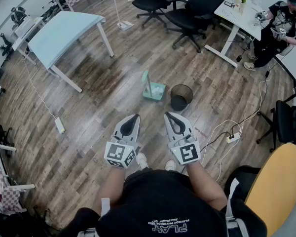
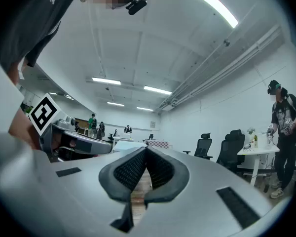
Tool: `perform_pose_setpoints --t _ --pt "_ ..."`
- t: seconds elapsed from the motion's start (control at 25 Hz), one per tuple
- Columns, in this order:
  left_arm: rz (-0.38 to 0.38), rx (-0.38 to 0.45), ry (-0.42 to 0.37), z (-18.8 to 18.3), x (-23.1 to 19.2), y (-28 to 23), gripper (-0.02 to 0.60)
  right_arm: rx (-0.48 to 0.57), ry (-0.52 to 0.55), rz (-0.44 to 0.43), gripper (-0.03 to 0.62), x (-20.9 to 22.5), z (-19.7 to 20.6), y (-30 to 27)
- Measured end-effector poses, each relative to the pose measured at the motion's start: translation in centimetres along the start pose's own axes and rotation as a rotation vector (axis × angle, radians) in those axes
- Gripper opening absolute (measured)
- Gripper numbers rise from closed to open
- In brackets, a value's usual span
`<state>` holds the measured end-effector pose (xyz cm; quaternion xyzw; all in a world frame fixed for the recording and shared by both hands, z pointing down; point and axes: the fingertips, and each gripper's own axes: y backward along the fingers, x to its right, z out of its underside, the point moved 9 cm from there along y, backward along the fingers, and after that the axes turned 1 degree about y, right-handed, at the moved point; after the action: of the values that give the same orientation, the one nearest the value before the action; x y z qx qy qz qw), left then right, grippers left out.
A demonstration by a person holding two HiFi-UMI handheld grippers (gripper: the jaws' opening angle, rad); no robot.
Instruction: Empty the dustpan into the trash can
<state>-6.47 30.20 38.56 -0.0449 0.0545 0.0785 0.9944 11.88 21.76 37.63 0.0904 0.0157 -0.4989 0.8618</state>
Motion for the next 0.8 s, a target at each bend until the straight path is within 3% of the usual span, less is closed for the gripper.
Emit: perform_pose_setpoints --t 0.52,0.68,0.8 --pt "0.026 -0.013 -0.007 0.2 -2.2 0.6 0.025 0.001 -0.008 0.005 0.023 -2.0 -0.1 -1.8" --pt "0.049 -0.029 -0.008 0.5 -3.9 0.6 0.025 -0.067 -0.015 0.025 0.025 -2.7 0.7 -2.5" --pt "0.078 -0.028 -0.01 0.5 -5.6 0.1 0.025 -0.062 0.008 0.041 0.023 -3.3 1.1 -3.8"
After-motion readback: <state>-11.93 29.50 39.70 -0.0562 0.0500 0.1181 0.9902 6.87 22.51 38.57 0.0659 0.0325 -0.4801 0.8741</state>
